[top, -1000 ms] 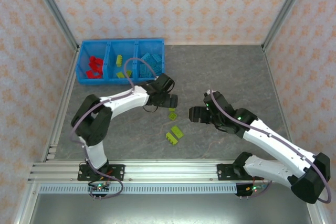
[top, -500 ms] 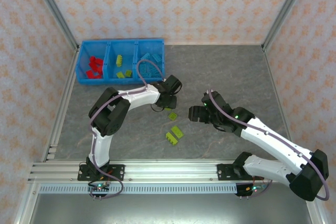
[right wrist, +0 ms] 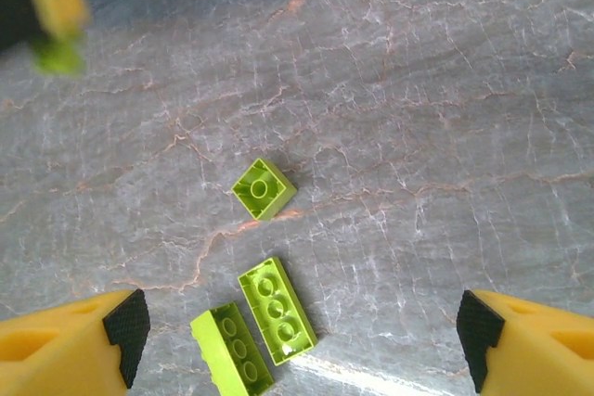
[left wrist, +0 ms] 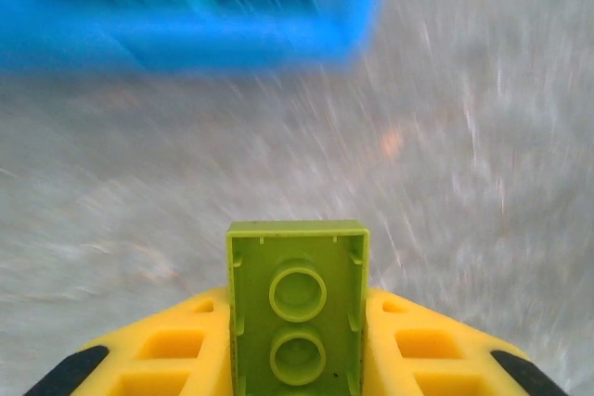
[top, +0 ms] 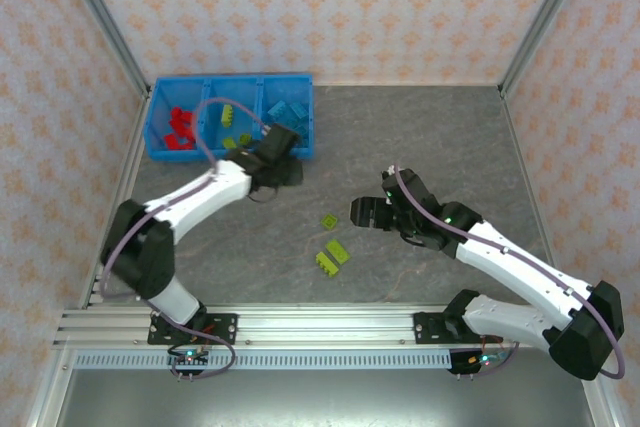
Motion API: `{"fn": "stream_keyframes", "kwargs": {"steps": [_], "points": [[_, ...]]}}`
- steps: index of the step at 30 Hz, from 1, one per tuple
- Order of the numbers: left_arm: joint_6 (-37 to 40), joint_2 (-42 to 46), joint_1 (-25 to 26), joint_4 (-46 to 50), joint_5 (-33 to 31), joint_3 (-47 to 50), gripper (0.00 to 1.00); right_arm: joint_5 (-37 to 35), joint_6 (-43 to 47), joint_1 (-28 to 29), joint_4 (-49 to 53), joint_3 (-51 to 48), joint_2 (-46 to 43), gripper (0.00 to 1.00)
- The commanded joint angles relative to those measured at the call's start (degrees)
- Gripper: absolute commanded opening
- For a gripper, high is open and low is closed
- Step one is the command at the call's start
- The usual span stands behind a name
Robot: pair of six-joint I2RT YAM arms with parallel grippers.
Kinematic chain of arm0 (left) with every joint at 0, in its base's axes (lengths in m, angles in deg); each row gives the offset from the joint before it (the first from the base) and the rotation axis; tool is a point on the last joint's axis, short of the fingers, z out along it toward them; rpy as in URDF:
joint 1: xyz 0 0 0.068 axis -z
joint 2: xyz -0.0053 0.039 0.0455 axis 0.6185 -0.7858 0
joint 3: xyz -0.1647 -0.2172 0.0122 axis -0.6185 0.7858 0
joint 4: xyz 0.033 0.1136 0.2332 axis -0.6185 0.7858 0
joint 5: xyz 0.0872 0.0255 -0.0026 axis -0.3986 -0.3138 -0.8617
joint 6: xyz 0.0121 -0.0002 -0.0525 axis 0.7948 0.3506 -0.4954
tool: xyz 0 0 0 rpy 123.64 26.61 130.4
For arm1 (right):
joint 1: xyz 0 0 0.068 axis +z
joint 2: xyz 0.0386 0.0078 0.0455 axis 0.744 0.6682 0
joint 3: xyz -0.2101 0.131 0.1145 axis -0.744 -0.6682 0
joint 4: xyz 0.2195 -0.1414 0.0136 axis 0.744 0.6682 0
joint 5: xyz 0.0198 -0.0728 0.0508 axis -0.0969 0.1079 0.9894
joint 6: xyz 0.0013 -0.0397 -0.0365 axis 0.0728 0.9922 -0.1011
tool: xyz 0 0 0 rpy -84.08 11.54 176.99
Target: Sort the legos into containers by color
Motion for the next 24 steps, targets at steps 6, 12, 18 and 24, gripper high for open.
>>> {"fn": "stream_keyframes", "kwargs": {"steps": [6, 12, 18, 24], "points": [[3.7, -9.9, -17.5, 5.6, -3.6, -19.4, 0.29, 0.9, -0.4, 0.1, -1.2, 1.8, 0.4, 0.88], [4.1, -29.8, -22.9, 16.7, -1.9, -44.9, 0.40, -0.3, -1.1, 0.1, 1.3, 1.0, -3.2, 0.88], [6.4, -39.6, -25.0, 25.2, 1.0, -62.0, 0.57, -2.5, -2.0, 0.2, 3.3, 0.0, -7.5, 0.89], [2.6, -30.2, -24.5, 21.3, 7.3, -54.3, 0.57, -3.5, -1.9, 0.1, 2.4, 0.1, -7.2, 0.89]]}}
